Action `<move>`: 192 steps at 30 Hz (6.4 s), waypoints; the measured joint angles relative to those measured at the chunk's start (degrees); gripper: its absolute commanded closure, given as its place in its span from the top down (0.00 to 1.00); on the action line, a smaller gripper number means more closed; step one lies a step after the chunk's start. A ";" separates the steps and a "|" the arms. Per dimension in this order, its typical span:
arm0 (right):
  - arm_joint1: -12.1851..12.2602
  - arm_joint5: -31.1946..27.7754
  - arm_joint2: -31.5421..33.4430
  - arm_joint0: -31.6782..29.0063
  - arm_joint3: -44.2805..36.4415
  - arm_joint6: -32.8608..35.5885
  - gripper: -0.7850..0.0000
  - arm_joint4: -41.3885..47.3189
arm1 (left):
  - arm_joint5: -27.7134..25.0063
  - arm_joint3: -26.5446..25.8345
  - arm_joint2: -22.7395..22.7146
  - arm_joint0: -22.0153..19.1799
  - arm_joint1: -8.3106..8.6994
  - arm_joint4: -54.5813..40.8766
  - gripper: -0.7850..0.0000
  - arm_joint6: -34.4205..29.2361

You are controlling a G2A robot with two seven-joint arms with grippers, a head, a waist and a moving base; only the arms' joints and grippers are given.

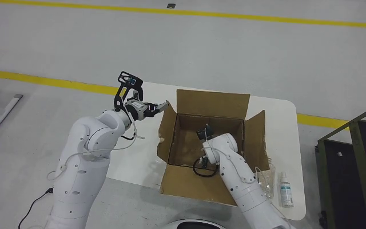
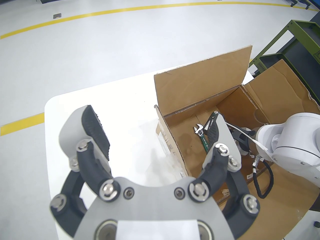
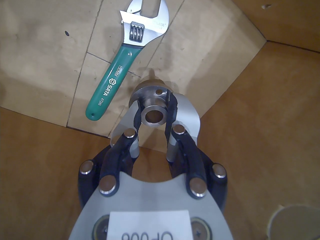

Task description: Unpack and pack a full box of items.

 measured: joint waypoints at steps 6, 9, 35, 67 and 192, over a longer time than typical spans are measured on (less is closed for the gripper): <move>0.00 0.36 0.72 -0.71 0.45 -2.15 0.00 1.41 | 0.00 0.00 0.00 0.00 0.00 0.00 1.00 0.00; 0.07 0.55 1.15 -1.01 0.63 -2.49 0.09 1.63 | 0.00 0.00 0.00 0.00 0.00 0.00 1.00 0.00; 0.19 0.51 2.18 -0.62 2.66 -3.48 0.20 2.70 | 0.00 0.00 0.00 0.00 0.00 0.00 1.00 0.00; 4.00 -11.25 21.17 -22.50 -47.03 -7.85 0.00 15.05 | 0.00 0.00 0.00 0.00 0.00 0.00 1.00 0.00; 12.36 -6.21 50.65 -30.12 -66.48 -7.02 0.00 25.31 | 0.00 0.00 0.00 0.00 0.00 0.00 1.00 0.00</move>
